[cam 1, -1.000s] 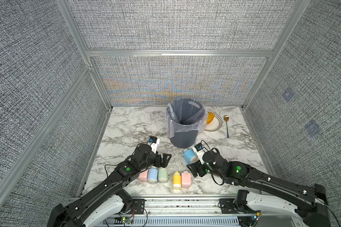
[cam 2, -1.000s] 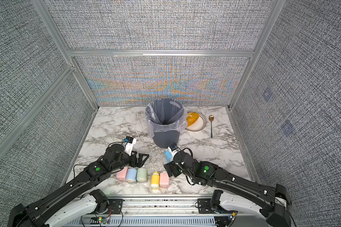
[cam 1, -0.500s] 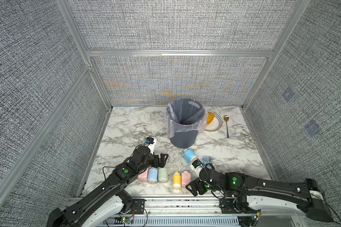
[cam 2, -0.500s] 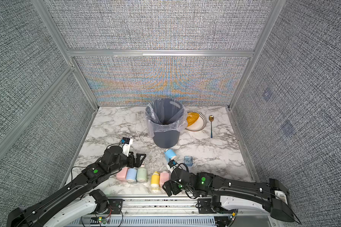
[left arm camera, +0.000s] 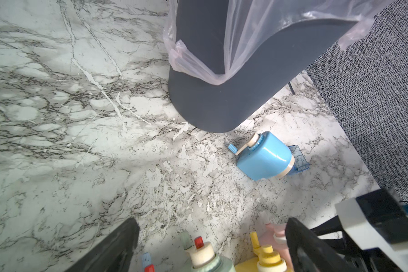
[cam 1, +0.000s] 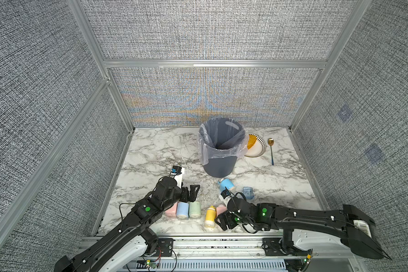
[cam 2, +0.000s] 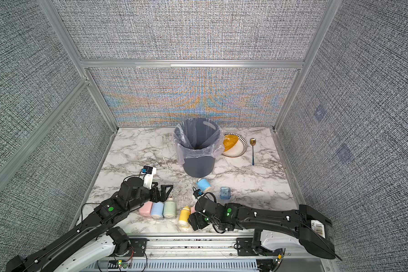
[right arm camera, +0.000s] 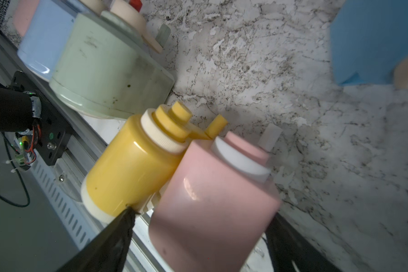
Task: Take out the pencil sharpener tray and clean the shavings
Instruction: Pick up the pencil sharpener from the center of the board.
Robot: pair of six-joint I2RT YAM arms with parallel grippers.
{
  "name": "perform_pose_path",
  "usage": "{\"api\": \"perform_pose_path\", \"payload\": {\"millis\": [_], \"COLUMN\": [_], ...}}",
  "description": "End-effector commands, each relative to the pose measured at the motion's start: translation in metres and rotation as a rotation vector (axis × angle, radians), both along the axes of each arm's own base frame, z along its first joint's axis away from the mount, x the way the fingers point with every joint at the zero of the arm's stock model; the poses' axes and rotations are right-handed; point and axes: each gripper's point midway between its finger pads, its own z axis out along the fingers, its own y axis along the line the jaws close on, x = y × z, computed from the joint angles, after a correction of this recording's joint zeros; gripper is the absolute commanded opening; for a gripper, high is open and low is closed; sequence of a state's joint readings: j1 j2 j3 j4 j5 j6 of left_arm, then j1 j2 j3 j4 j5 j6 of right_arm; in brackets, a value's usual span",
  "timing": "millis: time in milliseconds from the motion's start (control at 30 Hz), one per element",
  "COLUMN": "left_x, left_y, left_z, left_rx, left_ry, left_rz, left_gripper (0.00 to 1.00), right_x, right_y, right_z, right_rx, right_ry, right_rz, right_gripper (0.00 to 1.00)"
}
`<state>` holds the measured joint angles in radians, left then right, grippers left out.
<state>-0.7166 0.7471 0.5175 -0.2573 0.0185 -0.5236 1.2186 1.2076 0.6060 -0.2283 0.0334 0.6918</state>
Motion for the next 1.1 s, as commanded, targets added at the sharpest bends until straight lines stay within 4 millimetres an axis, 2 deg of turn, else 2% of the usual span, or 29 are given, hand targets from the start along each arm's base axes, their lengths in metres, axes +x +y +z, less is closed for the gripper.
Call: {"api": "perform_pose_path", "payload": {"millis": [0, 567, 733, 933, 1067], "left_x": [0.001, 0.0, 0.001, 0.002, 0.003], "left_y": [0.001, 0.004, 0.003, 0.001, 0.001], "left_z": [0.001, 0.004, 0.003, 0.002, 0.001], "left_rx": [0.0, 0.002, 0.002, 0.006, 0.004], "left_ry": [-0.01, -0.021, -0.019, -0.017, -0.011], "left_rz": [0.007, 0.01, 0.008, 0.007, 0.011], "left_gripper": [1.0, 1.0, 1.0, 1.0, 1.0], "right_x": [0.0, 0.009, 0.015, 0.019, 0.017], "right_y": [0.017, 0.047, 0.041, 0.016, 0.01], "right_z": [0.009, -0.005, -0.007, -0.007, -0.008], "right_rx": [0.062, 0.04, -0.021, -0.146, -0.167], "right_ry": [-0.01, -0.01, -0.043, -0.105, -0.123], "right_rz": [0.041, 0.074, 0.079, 0.076, 0.088], "right_gripper": [0.87, 0.84, 0.85, 0.93, 0.94]}}
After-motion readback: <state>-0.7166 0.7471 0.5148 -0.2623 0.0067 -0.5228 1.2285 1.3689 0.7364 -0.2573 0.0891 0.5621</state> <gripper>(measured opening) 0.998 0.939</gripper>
